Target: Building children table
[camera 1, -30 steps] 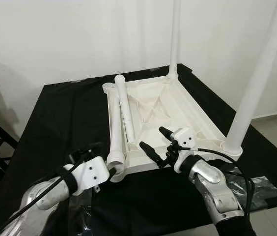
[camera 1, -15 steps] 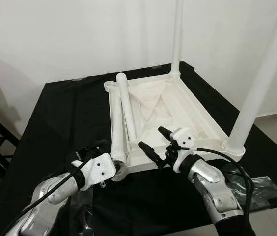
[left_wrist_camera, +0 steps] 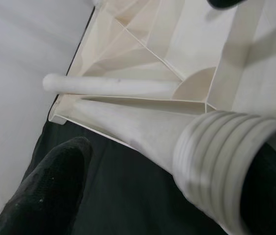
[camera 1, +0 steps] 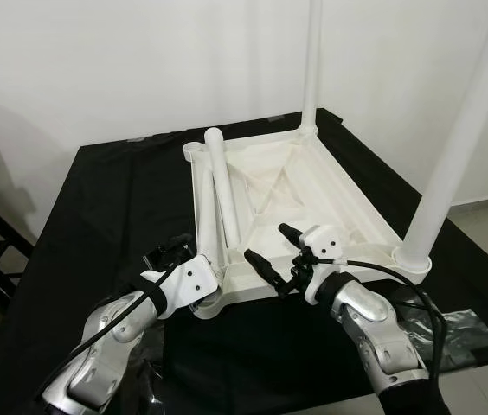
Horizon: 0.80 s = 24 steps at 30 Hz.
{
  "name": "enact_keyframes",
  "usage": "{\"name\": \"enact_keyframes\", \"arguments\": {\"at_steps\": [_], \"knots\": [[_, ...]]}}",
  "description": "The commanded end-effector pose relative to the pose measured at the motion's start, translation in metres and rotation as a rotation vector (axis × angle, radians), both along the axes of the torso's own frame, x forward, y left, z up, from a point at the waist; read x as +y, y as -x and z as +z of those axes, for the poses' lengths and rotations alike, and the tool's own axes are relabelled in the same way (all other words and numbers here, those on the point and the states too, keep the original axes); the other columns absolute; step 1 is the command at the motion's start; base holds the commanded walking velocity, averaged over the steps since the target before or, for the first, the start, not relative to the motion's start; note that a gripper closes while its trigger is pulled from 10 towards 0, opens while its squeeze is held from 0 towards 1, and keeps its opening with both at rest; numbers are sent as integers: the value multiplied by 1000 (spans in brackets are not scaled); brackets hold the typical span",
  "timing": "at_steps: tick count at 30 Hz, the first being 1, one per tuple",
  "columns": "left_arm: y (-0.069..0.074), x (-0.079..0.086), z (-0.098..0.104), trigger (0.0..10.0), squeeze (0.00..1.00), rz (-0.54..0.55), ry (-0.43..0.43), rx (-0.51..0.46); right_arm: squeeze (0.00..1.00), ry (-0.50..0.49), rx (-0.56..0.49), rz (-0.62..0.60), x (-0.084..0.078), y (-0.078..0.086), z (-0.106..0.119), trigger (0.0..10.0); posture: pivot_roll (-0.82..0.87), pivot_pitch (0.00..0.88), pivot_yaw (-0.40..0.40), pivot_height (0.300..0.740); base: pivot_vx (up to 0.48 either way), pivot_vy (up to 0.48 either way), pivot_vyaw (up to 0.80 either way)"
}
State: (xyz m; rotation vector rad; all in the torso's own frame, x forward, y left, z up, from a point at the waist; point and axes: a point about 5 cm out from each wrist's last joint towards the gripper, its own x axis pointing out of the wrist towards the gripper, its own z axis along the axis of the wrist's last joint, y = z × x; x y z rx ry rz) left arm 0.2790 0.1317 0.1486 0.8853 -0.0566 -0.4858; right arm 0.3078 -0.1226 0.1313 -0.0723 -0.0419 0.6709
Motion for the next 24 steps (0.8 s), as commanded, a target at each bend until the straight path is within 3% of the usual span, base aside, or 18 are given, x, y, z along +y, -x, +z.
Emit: {"name": "enact_keyframes", "arguments": {"at_steps": [1,4,5,6,24], "knots": [[-3,1,-7,10000,0,37,-28,18,0,2,15,10,4,1,-3,10000,-158,28,62,740,0,0,0],[-6,0,-9,10000,0,66,-26,14,0,2,15,10,4,1,-3,10000,-159,30,63,740,0,0,0],[-9,0,-8,1294,0,88,-23,3,0,2,16,10,4,1,-3,10000,-158,28,62,740,0,0,0],[-11,1,-6,0,0,109,-19,-7,0,2,16,10,4,1,-3,10000,-158,28,62,740,0,0,0],[-17,3,-8,0,0,210,-12,-26,0,2,16,10,4,1,-3,10000,-162,28,63,740,0,0,0]]}}
